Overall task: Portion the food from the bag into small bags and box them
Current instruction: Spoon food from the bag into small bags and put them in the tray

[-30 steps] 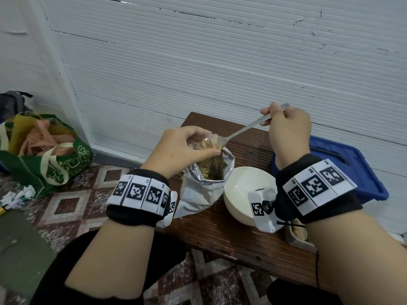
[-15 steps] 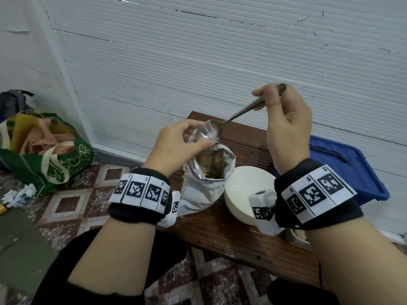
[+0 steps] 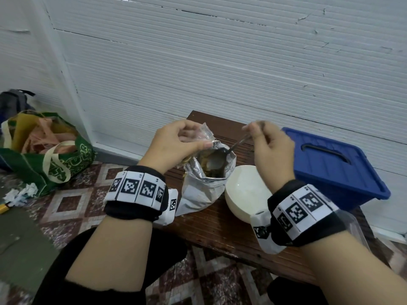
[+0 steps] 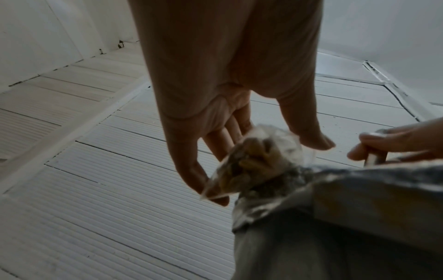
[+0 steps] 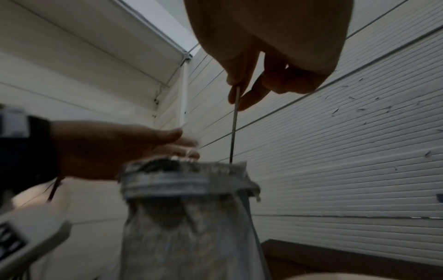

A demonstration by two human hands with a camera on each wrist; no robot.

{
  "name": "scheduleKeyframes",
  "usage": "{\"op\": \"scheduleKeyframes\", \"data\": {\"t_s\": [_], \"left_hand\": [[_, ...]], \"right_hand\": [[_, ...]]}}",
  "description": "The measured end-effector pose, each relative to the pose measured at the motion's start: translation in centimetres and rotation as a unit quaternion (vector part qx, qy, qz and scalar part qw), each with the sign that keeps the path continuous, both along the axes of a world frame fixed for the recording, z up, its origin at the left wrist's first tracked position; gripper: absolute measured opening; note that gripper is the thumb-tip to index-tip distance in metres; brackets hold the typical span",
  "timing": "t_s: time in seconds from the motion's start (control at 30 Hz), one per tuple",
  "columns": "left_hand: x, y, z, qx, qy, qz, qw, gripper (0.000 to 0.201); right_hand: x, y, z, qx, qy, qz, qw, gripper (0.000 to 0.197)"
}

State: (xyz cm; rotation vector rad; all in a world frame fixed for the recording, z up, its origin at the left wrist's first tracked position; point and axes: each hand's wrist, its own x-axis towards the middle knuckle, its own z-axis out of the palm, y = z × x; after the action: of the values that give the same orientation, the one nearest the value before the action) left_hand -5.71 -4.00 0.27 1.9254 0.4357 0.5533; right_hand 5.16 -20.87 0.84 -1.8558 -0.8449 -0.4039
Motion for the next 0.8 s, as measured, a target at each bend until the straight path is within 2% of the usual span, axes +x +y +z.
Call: {"op": "scheduleKeyframes", "data": {"t_s": [0.07,0.13,0.23,0.37,0.47,0.57,0.7,0.8], "left_hand": [[0.1,0.0,-0.1,-0.003,0.006,-0.005,1.000,0.053],[0.1,0.1,-0.1,-0.004,0.009,-0.004,1.000,0.053],[0.2,0.1,-0.2,-0.004,0.012,0.002,1.000,0.046],[0.2,0.0,-0.2,-0.004,0.013,0.005,1.000,0.051],[0.3,0.0,-0.3,-0.003,0.019,0.008,1.000,0.050],[0.3,0.0,-0.3,-0.003,0.025,0.010,1.000,0.048],[0.2,-0.1,-0.2,0.001,0.024,0.001,1.000,0.052],[0.2,-0.2,-0.1,-0.005,0.024,-0.006,1.000,0.049]], "right_hand": [[0.1,0.5,-1.4,-0.094,-0.058,0.042,0.993,0.028],[-0.2,0.8,-3.0,-0.192,-0.128,0.048,0.972,0.037],[-0.6,1.0,-4.2,-0.223,-0.160,0.045,0.960,0.039],[-0.3,1.2,-3.8,-0.219,-0.059,0.054,0.972,0.036],[-0.4,0.9,-3.1,-0.155,0.051,0.048,0.985,0.029],[-0.8,0.7,-2.6,-0.094,0.103,0.034,0.990,0.027],[-0.4,0.6,-2.6,-0.006,0.194,-0.003,0.981,0.032],[-0.2,0.5,-2.7,0.018,0.245,-0.019,0.969,0.034]]}}
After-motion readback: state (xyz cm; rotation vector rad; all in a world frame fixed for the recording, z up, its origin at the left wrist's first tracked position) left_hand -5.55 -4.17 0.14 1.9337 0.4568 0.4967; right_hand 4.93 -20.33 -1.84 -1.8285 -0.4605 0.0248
